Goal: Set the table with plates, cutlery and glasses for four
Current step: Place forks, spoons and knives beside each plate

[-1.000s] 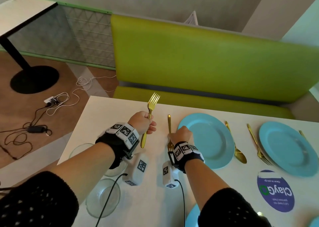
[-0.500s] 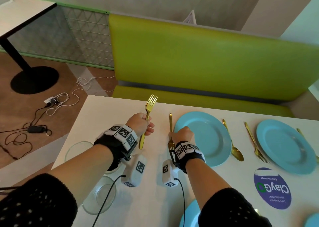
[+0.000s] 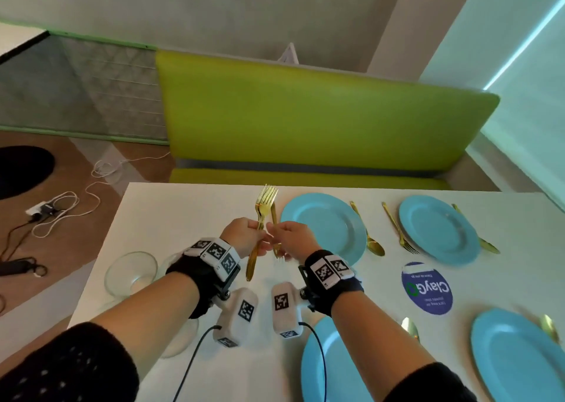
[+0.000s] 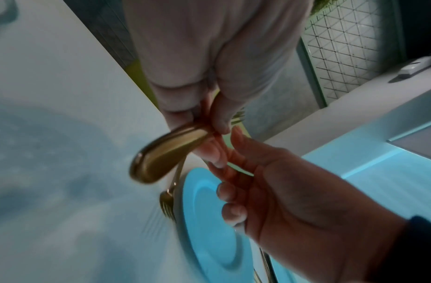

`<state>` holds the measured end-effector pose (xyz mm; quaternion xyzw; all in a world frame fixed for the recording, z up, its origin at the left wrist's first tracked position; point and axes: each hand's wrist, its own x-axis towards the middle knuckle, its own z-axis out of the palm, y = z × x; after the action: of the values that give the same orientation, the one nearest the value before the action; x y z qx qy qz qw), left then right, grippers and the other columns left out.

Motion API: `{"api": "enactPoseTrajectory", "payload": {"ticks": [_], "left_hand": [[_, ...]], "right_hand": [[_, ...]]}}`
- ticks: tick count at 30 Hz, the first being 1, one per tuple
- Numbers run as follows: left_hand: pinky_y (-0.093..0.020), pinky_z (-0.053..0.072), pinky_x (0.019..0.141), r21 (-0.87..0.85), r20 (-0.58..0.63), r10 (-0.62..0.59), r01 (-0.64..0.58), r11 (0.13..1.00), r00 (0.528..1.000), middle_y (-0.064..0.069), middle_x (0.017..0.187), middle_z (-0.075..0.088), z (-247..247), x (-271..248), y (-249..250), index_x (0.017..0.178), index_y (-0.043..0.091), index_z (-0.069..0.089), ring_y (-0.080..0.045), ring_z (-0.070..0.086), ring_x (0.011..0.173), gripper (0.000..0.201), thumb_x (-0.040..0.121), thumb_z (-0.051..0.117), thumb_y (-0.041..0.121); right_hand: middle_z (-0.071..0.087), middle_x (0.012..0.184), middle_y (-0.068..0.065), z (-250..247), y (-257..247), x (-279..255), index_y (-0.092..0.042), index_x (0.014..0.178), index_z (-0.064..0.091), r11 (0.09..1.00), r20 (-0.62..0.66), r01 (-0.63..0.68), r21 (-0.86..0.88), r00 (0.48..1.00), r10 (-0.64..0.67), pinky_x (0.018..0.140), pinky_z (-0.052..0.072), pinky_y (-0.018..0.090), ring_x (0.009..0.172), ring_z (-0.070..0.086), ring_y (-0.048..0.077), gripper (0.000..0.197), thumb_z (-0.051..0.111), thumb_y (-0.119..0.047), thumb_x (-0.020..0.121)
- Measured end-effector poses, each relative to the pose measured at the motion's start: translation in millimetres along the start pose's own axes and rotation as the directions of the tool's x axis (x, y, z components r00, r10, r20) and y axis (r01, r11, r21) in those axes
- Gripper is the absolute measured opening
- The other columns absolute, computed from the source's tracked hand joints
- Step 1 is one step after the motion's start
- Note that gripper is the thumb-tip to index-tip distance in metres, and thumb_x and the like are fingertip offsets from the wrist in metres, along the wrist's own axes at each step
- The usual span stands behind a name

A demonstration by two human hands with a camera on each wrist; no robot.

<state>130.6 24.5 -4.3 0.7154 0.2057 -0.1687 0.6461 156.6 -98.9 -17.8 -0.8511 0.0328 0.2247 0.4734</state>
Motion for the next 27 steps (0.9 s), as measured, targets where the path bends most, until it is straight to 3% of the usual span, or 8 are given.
{"api": "enactPoseTrajectory", "payload": {"ticks": [5, 9, 13, 16, 19, 22, 25, 27], "left_hand": [[-0.036, 0.059, 0.071, 0.099, 0.162, 0.007, -0.023, 0.995, 0.987, -0.015, 0.079, 0.069, 20, -34, -23, 0.082, 0.005, 0.063, -0.025, 0.066, 0.065, 0.012, 0.089, 0.055, 0.000], [-0.031, 0.056, 0.064, 0.155, 0.269, 0.021, -0.065, 0.986, 0.963, -0.012, 0.072, 0.066, 38, -66, -41, 0.072, 0.007, 0.061, -0.018, 0.064, 0.059, 0.019, 0.087, 0.055, -0.004], [-0.044, 0.058, 0.082, 0.204, 0.332, 0.032, -0.105, 0.973, 0.943, -0.014, 0.074, 0.067, 57, -89, -55, 0.072, 0.007, 0.062, -0.025, 0.067, 0.068, 0.016, 0.084, 0.060, -0.004], [-0.047, 0.055, 0.087, 0.175, 0.367, 0.034, -0.105, 0.979, 0.930, -0.016, 0.076, 0.066, 72, -101, -59, 0.072, 0.007, 0.058, -0.026, 0.066, 0.070, 0.016, 0.082, 0.061, -0.005], [-0.045, 0.056, 0.087, 0.162, 0.419, 0.032, -0.109, 0.981, 0.907, -0.015, 0.077, 0.064, 90, -111, -60, 0.073, 0.006, 0.059, -0.022, 0.065, 0.068, 0.017, 0.085, 0.056, -0.006], [-0.040, 0.056, 0.080, 0.160, 0.433, 0.030, -0.109, 0.981, 0.901, -0.014, 0.078, 0.064, 108, -114, -61, 0.075, 0.006, 0.059, -0.020, 0.065, 0.067, 0.016, 0.087, 0.054, -0.005], [-0.043, 0.058, 0.083, 0.179, 0.393, 0.043, -0.122, 0.976, 0.918, -0.014, 0.075, 0.065, 127, -111, -60, 0.080, 0.005, 0.060, -0.030, 0.069, 0.076, 0.008, 0.084, 0.058, -0.002], [-0.040, 0.059, 0.077, 0.173, 0.325, 0.037, -0.097, 0.980, 0.945, -0.013, 0.077, 0.066, 139, -108, -57, 0.094, 0.004, 0.056, -0.031, 0.070, 0.079, 0.014, 0.082, 0.062, -0.001]], "right_hand": [[0.058, 0.068, -0.003, -7, 13, -65, -0.016, 0.073, 0.059, 0.997, -0.041, -0.060, 0.048, 0.997, 0.062, 0.046, 0.039, 0.018, 0.052, 0.049, 0.009, 0.021, 0.056, -0.024, 0.092], [0.055, 0.062, 0.000, -7, 31, -113, -0.012, 0.069, 0.060, 0.985, -0.099, -0.148, 0.093, 0.983, 0.157, 0.047, 0.037, 0.019, 0.053, 0.048, 0.010, 0.022, 0.061, -0.023, 0.089], [0.061, 0.075, 0.007, -9, 48, -149, -0.001, 0.093, 0.072, 0.971, -0.187, -0.214, 0.107, 0.955, 0.231, 0.047, 0.039, 0.019, 0.056, 0.051, 0.012, 0.022, 0.064, -0.020, 0.086], [0.061, 0.078, 0.009, -14, 58, -166, 0.000, 0.096, 0.071, 0.962, -0.235, -0.241, 0.132, 0.935, 0.266, 0.050, 0.038, 0.021, 0.066, 0.053, 0.017, 0.023, 0.064, -0.018, 0.085], [0.063, 0.079, 0.009, -24, 72, -178, -0.005, 0.090, 0.072, 0.954, -0.281, -0.246, 0.169, 0.916, 0.286, 0.052, 0.037, 0.023, 0.073, 0.053, 0.020, 0.018, 0.064, -0.019, 0.084], [0.063, 0.080, 0.008, -38, 86, -183, -0.014, 0.071, 0.069, 0.948, -0.306, -0.265, 0.175, 0.901, 0.308, 0.053, 0.037, 0.024, 0.073, 0.053, 0.020, 0.013, 0.065, -0.020, 0.082], [0.064, 0.082, 0.007, -56, 100, -183, -0.022, 0.065, 0.062, 0.958, -0.328, -0.238, 0.159, 0.903, 0.278, 0.055, 0.038, 0.024, 0.070, 0.054, 0.020, 0.020, 0.062, -0.019, 0.084], [0.065, 0.081, 0.003, -73, 112, -183, -0.021, 0.065, 0.060, 0.970, -0.342, -0.215, 0.115, 0.908, 0.242, 0.053, 0.039, 0.022, 0.061, 0.054, 0.015, 0.022, 0.059, -0.020, 0.088]]}}
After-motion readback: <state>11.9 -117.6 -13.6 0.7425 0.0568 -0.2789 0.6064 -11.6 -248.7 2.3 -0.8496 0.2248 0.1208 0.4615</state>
